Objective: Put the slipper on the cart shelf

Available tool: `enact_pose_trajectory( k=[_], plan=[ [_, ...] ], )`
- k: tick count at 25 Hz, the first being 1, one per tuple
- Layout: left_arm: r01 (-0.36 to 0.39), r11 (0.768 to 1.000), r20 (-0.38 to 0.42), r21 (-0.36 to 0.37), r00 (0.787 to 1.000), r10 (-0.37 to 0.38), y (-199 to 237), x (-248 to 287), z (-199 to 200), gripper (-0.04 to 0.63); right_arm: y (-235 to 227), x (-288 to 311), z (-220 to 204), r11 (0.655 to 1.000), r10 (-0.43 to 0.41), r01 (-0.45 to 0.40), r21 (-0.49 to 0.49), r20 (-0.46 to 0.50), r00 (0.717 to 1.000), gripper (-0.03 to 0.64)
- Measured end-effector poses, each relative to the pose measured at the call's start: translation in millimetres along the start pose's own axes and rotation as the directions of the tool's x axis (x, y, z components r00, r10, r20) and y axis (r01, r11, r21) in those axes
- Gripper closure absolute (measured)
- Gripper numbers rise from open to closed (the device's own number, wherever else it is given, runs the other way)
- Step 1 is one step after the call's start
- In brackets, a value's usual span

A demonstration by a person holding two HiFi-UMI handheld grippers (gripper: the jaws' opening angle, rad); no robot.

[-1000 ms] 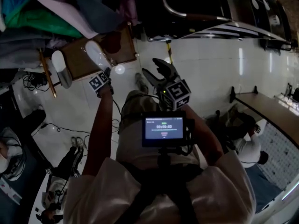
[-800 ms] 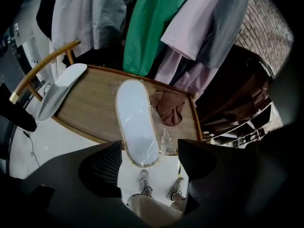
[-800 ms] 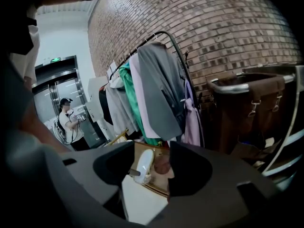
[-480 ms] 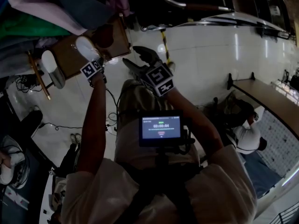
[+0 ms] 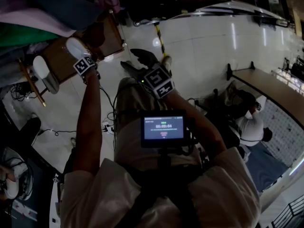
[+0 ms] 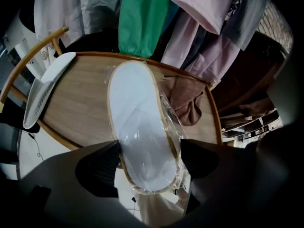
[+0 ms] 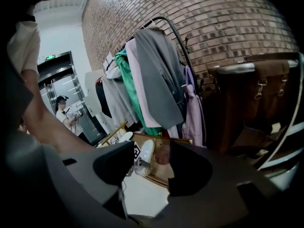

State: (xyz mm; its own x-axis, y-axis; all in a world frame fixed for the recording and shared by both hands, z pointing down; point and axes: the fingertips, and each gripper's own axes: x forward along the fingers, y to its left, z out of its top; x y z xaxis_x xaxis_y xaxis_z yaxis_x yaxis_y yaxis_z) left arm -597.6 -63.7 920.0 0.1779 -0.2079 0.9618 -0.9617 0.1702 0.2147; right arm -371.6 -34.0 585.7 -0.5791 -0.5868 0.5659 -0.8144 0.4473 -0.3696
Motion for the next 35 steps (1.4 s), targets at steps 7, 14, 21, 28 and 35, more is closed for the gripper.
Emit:
enact_pose_trajectory(
  k=[7,14,21,28,35],
  plan=[
    [-0.112,0.989,0.034,0.102,0.994,0.109,23,0,23,0.192,-10,-8,-18,0.998,-0.049,0.049,0.049,-0.006,0.999,0.371],
    [-0.115,0.990,0.015,0.086,0.993,0.114,39,10,22,0.192,-12,-10,-25,0.994,-0.064,0.064,0.094,-0.003,0.998,0.371],
    [-0.081,0.995,0.015,0.061,0.997,0.081,50,19,25,0.179,-12,-11,-37,0.990,-0.069,0.071,0.123,-0.016,0.997,0.371],
    [-0.036,0.998,0.002,0.043,0.999,0.036,49,17,19,0.179,-18,-18,-44,0.988,-0.074,0.079,0.134,-0.041,0.996,0.371],
    [-0.027,1.000,-0.050,0.001,0.998,0.027,56,17,24,0.162,-16,-13,-48,0.984,-0.085,0.091,0.152,-0.045,0.995,0.371]
  ],
)
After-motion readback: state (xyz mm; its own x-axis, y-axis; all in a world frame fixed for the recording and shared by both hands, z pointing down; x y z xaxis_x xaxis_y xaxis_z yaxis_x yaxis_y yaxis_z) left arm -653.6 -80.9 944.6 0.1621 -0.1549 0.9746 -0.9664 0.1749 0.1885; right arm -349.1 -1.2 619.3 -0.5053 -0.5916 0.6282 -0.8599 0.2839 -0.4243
